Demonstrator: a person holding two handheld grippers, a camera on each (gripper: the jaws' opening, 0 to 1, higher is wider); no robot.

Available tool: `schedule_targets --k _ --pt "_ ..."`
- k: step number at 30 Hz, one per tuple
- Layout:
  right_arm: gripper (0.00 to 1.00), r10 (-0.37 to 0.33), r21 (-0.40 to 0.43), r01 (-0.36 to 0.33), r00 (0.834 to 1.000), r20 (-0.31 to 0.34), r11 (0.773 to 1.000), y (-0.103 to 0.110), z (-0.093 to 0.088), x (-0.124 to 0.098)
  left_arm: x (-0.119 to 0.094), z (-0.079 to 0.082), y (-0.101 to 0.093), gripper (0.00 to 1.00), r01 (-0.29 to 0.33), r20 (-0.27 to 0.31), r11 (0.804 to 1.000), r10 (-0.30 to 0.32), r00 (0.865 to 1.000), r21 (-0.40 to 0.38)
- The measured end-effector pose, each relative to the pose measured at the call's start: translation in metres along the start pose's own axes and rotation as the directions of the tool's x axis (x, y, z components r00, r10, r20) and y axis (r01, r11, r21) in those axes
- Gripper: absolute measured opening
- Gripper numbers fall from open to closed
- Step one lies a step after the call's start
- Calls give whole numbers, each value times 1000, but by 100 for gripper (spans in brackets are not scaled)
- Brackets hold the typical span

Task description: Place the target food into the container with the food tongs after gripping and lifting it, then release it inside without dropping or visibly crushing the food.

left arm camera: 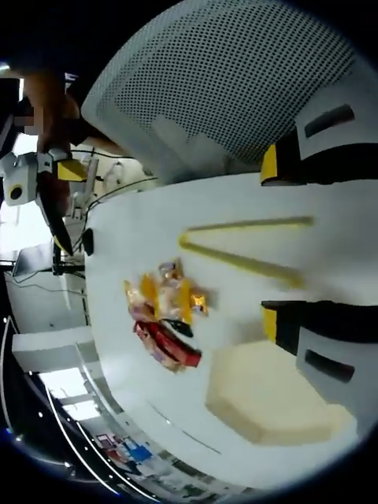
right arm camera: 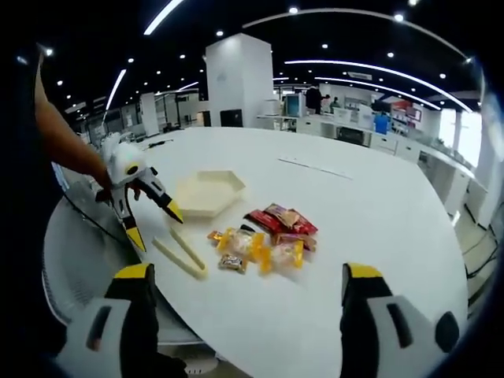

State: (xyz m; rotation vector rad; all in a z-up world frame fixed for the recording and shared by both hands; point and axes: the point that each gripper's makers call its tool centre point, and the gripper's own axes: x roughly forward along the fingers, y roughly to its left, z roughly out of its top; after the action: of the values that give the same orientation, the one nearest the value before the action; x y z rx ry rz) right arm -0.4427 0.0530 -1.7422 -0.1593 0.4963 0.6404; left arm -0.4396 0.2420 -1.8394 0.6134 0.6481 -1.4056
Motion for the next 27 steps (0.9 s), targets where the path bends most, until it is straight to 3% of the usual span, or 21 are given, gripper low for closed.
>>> schedule_targets --k 6,19,23,25,27 --pt "97 3 -1 -3 1000 -3 1000 2 -2 1 6 -5 2 40 -16 -31 1000 16 999 11" --pt "98 3 5 -3 1000 -6 1000 2 -3 1 8 -8 12 26 -61 -62 997 63 996 37" --pt "98 6 4 -6 1000 -6 1000 3 -3 2 8 -8 15 15 -76 -74 995 80 994 60" --pt "100 -27 -54 28 999 18 998 -4 2 1 8 -8 17 9 -86 -76 993 92 993 79" --pt "100 -28 -41 28 1000 15 999 -3 1 -1 8 -8 20 4 -99 -90 992 106 990 85"
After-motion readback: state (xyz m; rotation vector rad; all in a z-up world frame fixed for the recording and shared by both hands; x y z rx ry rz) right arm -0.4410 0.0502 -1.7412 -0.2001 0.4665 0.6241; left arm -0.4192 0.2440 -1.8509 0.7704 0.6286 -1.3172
